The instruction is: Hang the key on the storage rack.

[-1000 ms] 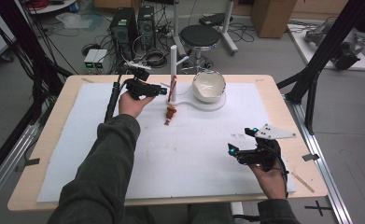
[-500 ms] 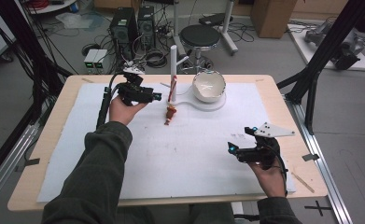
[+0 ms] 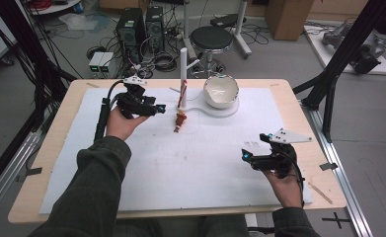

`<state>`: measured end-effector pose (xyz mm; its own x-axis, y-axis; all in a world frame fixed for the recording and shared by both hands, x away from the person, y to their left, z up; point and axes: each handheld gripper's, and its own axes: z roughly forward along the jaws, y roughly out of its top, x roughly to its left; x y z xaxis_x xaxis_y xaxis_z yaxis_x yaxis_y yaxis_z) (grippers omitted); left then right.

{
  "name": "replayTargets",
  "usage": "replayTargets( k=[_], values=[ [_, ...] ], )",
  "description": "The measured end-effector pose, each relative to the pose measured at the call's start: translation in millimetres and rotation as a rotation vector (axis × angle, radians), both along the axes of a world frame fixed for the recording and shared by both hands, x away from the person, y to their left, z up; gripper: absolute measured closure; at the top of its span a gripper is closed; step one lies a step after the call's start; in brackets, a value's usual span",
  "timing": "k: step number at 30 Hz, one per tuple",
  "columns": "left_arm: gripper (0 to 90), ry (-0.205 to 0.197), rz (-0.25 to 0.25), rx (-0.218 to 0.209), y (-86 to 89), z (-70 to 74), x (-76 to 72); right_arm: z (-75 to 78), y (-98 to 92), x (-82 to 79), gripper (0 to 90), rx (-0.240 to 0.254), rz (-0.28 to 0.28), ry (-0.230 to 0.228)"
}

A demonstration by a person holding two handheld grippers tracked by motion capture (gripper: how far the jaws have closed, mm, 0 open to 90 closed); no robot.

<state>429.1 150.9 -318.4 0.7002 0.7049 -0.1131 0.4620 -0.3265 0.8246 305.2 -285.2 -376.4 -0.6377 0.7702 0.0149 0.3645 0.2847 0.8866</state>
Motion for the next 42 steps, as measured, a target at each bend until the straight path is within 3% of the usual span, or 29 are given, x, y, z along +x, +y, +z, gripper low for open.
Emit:
replayTargets(
  k=[6,8,15,42],
  values=[
    [41.6,-0.03,0.003,0.016,4.8,6.8,-8.8,1.4,0.9,5.9,10.1,0.002,0.008,0.004],
    [41.5,-0.038,0.014,0.002,6.9,6.8,-11.7,1.5,1.5,8.6,10.1,0.003,0.016,0.002],
    [40.9,-0.031,0.039,-0.003,25.0,-3.8,-22.3,2.6,4.9,18.0,10.1,-0.002,0.033,0.001],
    [38.5,-0.055,0.07,0.0,48.2,-23.0,-61.3,5.5,3.9,12.9,10.1,-0.005,0.032,-0.002]
  ],
)
